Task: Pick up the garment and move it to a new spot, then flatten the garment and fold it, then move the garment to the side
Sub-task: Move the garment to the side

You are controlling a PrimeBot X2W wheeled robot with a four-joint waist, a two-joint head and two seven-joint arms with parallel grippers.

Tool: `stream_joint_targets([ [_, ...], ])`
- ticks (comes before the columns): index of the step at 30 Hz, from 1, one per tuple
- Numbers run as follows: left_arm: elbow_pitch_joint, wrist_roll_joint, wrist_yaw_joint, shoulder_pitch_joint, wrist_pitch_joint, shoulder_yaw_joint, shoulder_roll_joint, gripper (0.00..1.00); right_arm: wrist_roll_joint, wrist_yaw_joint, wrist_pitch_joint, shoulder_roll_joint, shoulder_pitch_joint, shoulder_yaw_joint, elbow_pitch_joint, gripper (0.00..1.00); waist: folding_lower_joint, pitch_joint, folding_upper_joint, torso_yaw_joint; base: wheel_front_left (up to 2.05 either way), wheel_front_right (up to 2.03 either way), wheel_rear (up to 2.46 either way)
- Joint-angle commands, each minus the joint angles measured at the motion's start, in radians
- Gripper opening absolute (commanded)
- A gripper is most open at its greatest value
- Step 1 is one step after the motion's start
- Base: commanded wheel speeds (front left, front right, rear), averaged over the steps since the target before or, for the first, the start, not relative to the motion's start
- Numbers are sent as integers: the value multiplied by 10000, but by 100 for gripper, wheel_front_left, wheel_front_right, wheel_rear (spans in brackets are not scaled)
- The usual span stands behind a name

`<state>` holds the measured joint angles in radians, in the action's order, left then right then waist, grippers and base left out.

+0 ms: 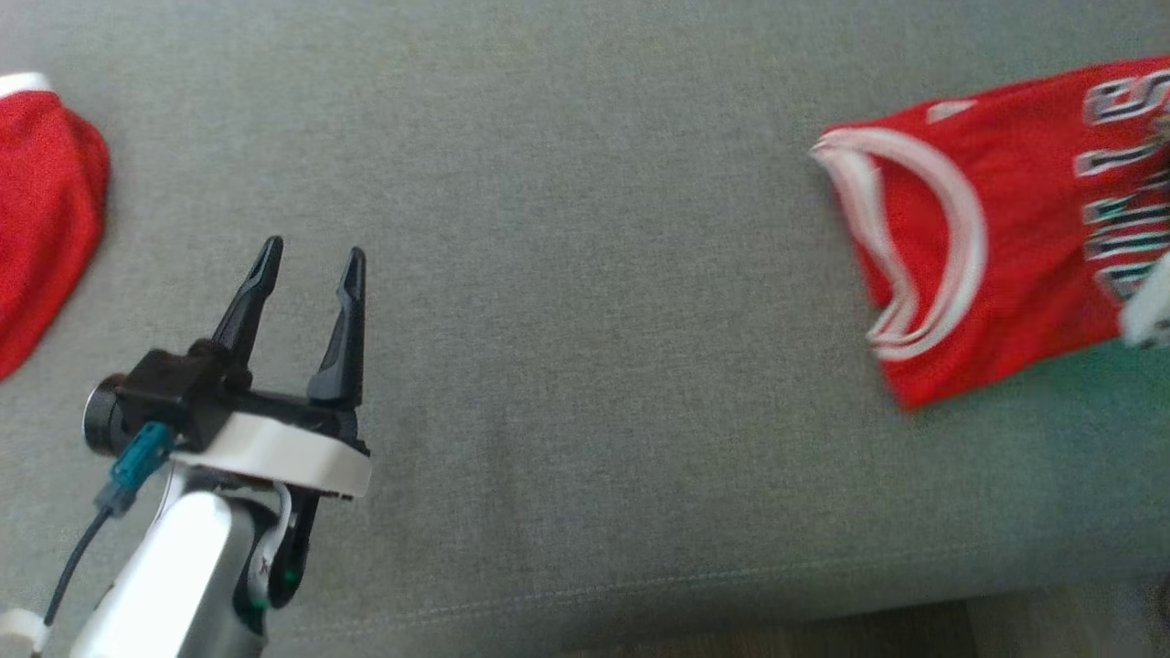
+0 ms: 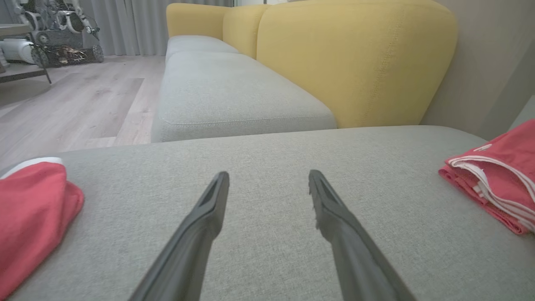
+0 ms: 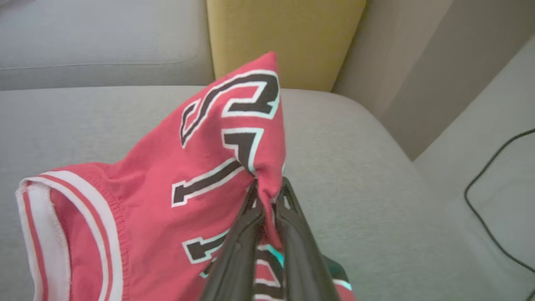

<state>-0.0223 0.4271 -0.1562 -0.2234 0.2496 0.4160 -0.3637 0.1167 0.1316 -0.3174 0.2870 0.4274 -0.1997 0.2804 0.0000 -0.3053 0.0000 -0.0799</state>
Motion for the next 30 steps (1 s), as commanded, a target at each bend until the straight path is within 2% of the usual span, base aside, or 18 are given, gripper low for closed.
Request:
stream_joint_targets([
  [1,332,-80,71,-460,110,-369,-277,100,-60,-9,-30,299,308,43,-426,0,0,-150,0,-111,0,0,0],
  [6,338,-135,162,-688,113,-324,-283,100,-16,-9,-279,763,808,-824,-458,0,0,-473,0,-185,0,0,0],
  [8,330,-154,189,-752,113,-316,-288,100,150,-9,-360,825,948,-778,-409,0,0,-592,0,-205,0,0,0],
  [21,347,-239,362,-1158,114,-286,-387,100,-144,-9,32,391,1216,-956,-317,0,0,-1300,0,-186,0,0,0],
  [22,347,-233,369,-1172,107,-287,-404,100,-156,-9,74,368,1241,-963,-334,5,0,-1347,0,-191,0,0,0],
  [24,340,-218,390,-1195,105,-288,-434,100,-156,-9,240,295,1262,-946,-399,64,0,-1409,0,-200,0,0,0],
  [25,336,-213,396,-1201,105,-288,-447,100,-180,-9,314,258,1243,-893,-453,100,0,-1434,0,-209,0,0,0],
  [30,278,-190,374,-1145,107,-272,-458,100,-420,-9,721,-77,963,-1088,-985,100,0,-1357,0,-292,0,0,0],
])
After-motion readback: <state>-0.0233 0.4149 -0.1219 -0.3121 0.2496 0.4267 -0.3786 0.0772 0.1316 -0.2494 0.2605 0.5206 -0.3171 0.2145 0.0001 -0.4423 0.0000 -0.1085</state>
